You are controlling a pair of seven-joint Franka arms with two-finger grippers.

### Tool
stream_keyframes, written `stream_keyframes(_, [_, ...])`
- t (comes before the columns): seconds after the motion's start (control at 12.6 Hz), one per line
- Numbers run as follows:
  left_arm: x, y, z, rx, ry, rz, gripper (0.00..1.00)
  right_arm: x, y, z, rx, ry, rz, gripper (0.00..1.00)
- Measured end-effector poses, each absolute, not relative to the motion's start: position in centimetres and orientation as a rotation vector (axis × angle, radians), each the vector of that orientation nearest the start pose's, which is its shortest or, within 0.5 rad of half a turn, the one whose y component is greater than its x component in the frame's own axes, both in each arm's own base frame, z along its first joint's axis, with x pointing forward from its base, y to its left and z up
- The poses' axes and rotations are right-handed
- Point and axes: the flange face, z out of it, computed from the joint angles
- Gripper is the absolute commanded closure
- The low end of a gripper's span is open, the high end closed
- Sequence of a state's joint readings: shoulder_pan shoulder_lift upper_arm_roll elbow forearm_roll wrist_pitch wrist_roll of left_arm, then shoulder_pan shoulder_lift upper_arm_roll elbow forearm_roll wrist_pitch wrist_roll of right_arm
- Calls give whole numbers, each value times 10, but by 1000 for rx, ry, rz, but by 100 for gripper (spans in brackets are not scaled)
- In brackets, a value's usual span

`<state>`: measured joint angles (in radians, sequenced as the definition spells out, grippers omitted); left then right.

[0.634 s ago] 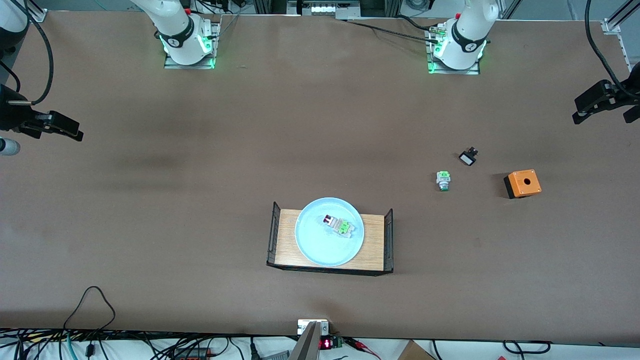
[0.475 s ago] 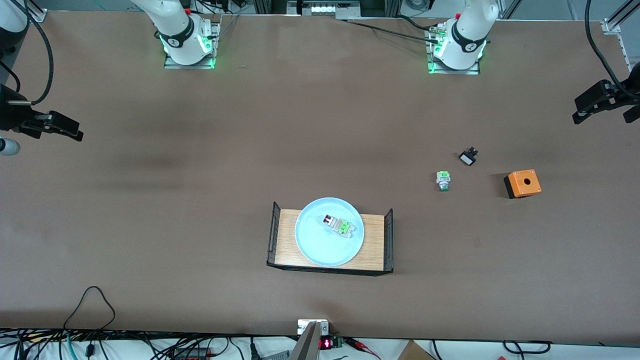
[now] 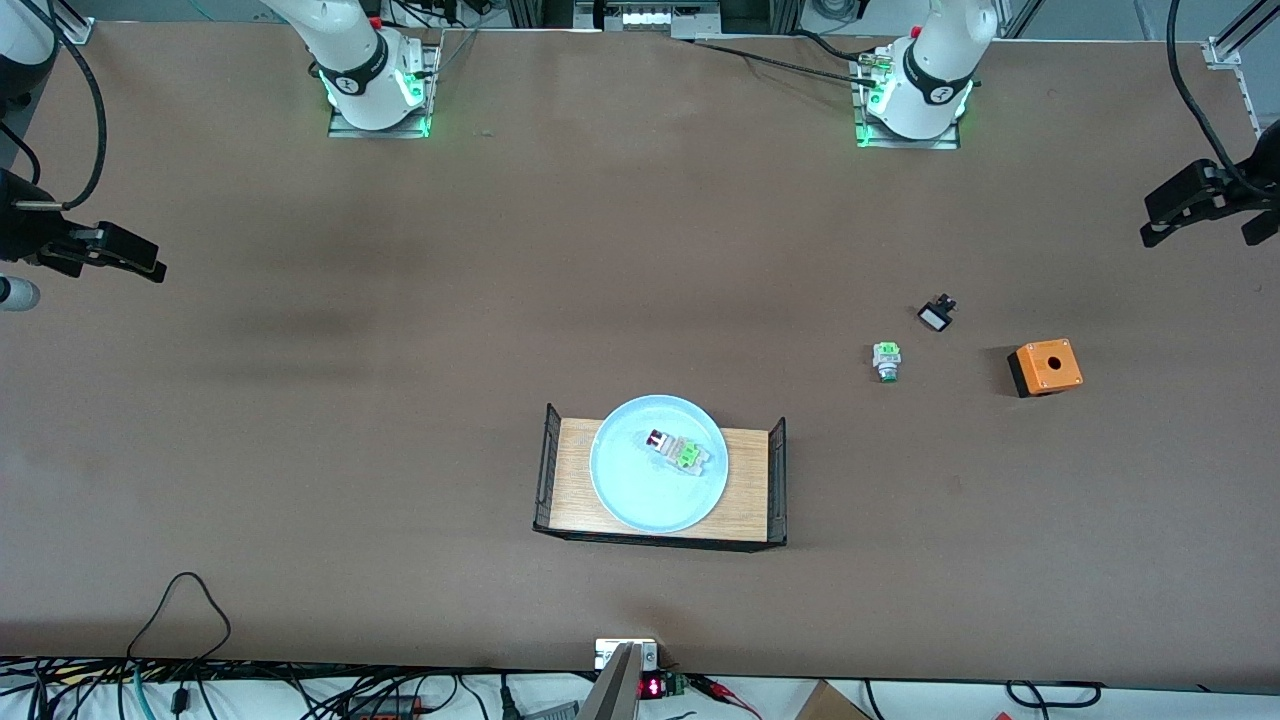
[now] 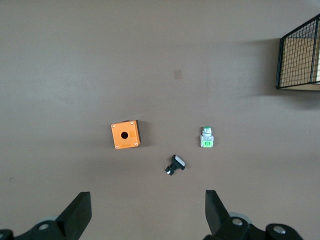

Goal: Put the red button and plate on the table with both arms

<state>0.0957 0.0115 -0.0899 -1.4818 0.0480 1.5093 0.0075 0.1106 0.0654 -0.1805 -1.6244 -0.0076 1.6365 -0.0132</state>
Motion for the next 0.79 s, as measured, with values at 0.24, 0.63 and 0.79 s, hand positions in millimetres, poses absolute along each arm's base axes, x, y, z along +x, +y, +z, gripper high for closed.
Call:
stream_keyframes(0.24, [557,-12,628,-3096,40,91,0,575,-38,568,-3156,89,84,0])
stream_keyframes(0.63, [577,-98,548,-3035,-350,314,0,575,-39,569,-3156,92,83,0])
stream_keyframes(0.79, [588,-135,520,-3011,-572,375,0,575,-39,569,-3156,92,82,0])
